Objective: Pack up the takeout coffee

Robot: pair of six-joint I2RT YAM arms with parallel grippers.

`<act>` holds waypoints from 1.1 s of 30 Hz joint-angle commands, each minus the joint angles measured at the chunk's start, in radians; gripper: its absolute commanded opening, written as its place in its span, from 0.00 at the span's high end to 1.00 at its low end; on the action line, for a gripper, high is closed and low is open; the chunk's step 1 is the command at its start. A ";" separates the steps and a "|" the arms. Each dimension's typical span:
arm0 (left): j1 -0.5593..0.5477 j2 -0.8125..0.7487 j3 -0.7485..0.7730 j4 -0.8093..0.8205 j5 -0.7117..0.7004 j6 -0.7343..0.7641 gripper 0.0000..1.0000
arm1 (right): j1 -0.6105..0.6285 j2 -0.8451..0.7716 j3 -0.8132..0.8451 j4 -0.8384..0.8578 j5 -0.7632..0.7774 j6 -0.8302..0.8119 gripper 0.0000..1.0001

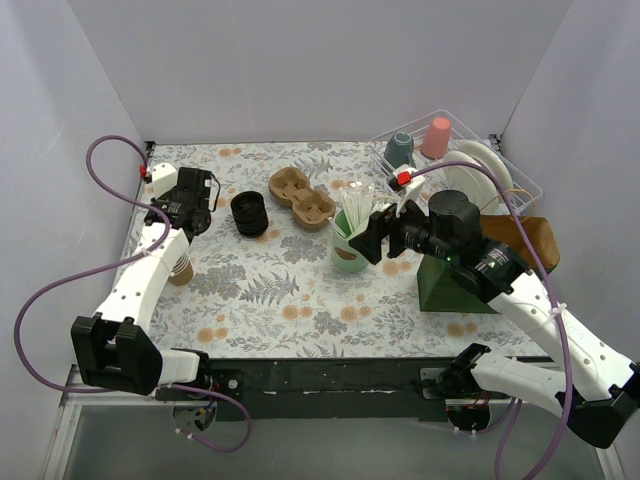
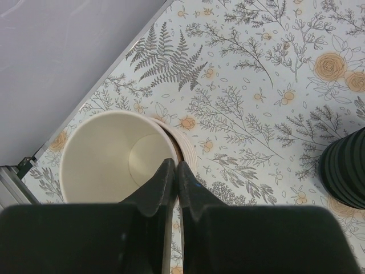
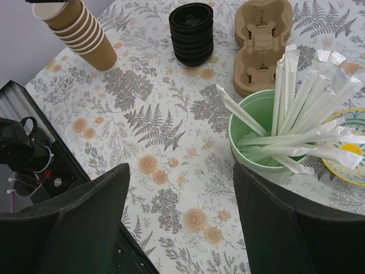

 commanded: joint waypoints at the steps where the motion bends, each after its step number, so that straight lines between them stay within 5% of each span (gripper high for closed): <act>1: 0.007 0.007 0.078 -0.018 -0.028 0.013 1.00 | -0.001 0.004 0.039 0.009 -0.017 -0.006 0.19; 17: 0.007 -0.046 0.327 -0.124 0.050 0.062 1.00 | -0.001 0.012 0.065 0.011 -0.033 -0.006 0.18; 24: 0.001 -0.068 0.367 -0.080 0.474 0.161 1.00 | -0.001 -0.047 0.039 0.009 0.079 0.023 0.19; 27: -0.062 -0.068 0.321 -0.071 0.547 0.159 1.00 | -0.001 -0.087 0.019 0.006 0.125 0.028 0.19; 33: -0.407 -0.058 0.212 -0.066 0.428 0.053 1.00 | -0.001 -0.157 -0.013 -0.023 0.208 0.039 0.19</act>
